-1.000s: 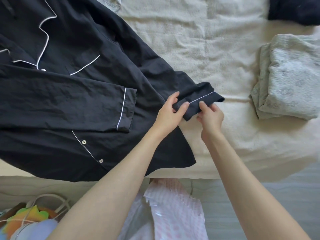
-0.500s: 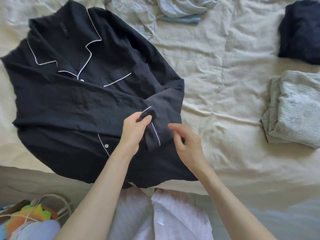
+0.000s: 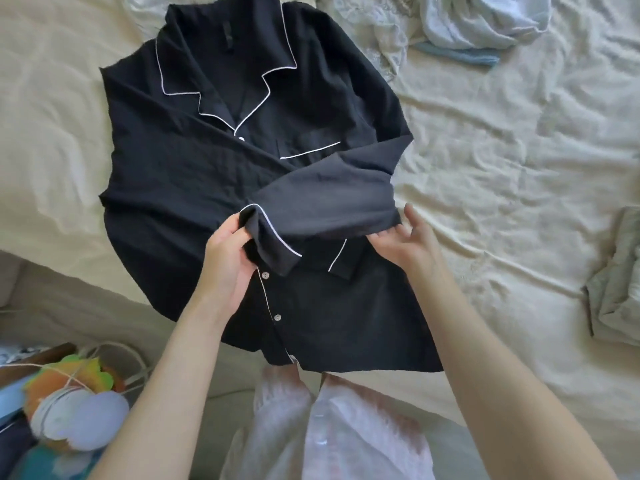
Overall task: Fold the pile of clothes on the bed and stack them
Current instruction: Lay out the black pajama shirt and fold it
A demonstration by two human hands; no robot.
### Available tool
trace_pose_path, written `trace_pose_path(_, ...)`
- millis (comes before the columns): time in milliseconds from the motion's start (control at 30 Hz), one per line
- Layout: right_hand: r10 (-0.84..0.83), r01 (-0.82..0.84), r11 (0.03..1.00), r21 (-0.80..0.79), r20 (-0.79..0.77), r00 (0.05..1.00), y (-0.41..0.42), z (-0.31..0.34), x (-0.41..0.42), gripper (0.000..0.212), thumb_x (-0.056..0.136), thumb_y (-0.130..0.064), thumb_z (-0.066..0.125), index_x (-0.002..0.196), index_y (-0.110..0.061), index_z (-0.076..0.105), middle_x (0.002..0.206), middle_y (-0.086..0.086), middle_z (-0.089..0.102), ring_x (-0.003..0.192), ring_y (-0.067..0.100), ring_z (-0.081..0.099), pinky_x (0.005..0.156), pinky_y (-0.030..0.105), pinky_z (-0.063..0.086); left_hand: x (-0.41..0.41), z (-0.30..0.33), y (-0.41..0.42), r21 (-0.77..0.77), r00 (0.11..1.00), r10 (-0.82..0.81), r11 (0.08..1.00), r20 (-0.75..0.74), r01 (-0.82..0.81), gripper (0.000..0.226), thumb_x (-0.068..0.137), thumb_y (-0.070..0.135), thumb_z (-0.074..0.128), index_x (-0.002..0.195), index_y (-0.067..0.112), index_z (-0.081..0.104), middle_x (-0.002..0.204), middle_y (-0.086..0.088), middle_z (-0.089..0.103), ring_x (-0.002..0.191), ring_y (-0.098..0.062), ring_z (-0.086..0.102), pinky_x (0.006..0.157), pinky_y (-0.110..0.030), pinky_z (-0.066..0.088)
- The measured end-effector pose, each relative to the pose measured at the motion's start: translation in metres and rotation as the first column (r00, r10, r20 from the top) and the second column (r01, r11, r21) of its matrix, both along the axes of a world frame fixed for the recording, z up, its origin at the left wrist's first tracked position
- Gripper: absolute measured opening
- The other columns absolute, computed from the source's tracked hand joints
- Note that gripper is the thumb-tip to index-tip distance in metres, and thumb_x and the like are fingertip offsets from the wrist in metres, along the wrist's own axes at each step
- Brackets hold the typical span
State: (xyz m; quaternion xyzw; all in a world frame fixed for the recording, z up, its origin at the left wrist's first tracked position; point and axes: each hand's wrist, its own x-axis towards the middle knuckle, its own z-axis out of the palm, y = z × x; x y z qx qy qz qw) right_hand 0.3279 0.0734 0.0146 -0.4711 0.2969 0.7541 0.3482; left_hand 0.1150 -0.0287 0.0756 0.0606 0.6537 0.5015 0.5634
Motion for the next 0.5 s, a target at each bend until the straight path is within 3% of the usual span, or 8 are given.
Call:
trace_pose_path(67,-0.018,0.018,1.000,0.025,0.001,1.000,0.009,0.006,-0.007,0.040,0.097,-0.028,0.050,0.128,-0.003,0.053,0.121,0.018,0.063,0.114,0.034,0.058,0.097,0.045,0.044,-0.017,-0.003,-0.014,-0.026,0.998,0.064,0.998,-0.028,-0.065,0.029,0.096,0.001,0.039,0.115,0.004,0.061,0.115,-0.009,0.066,0.107,-0.021,0.063,0.091,-0.031,0.051)
trace_pose_path(200,-0.114,0.104,0.992,0.068,0.158,0.981,0.020,0.011,-0.019,0.045,0.098,-0.024,0.050,0.139,-0.011,0.037,0.130,0.011,0.057,0.117,0.031,0.057,0.104,0.042,0.041,-0.044,-0.010,-0.044,-0.079,0.974,0.218,0.972,-0.059,-0.222,0.035,0.095,-0.003,0.036,0.105,0.014,0.065,0.105,-0.002,0.071,0.100,-0.016,0.067,0.080,-0.028,0.054)
trace_pose_path(300,-0.096,0.085,0.995,0.055,0.249,0.964,0.023,0.006,-0.018,0.048,0.096,-0.022,0.053,0.140,-0.013,0.036,0.128,0.007,0.058,0.105,0.028,0.062,0.094,0.038,0.048,-0.068,-0.025,-0.061,-0.214,0.946,0.270,0.928,-0.181,-0.306,0.038,0.093,-0.004,0.035,0.102,0.018,0.064,0.108,-0.003,0.067,0.099,-0.019,0.064,0.078,-0.031,0.051)
trace_pose_path(400,0.077,-0.099,0.994,0.039,0.374,0.924,0.022,0.000,-0.026,0.043,0.097,-0.022,0.052,0.137,-0.012,0.041,0.114,0.007,0.061,0.095,0.024,0.065,0.079,0.037,0.052,-0.086,-0.042,-0.075,-0.432,0.945,0.111,0.869,-0.307,-0.242,0.037,0.094,-0.002,0.032,0.102,0.021,0.059,0.115,-0.008,0.061,0.098,-0.023,0.058,0.084,-0.036,0.048)
trace_pose_path(500,0.430,-0.486,0.874,-0.028,0.510,0.745,0.018,-0.006,-0.045,0.051,0.095,-0.032,0.054,0.138,-0.008,0.042,0.129,0.007,0.055,0.116,0.024,0.057,0.090,0.036,0.049,-0.098,-0.057,-0.081,-0.582,0.951,-0.122,0.811,-0.283,-0.069,0.045,0.093,-0.001,0.034,0.130,0.019,0.050,0.127,-0.008,0.054,0.109,-0.026,0.052,0.092,-0.038,0.044)
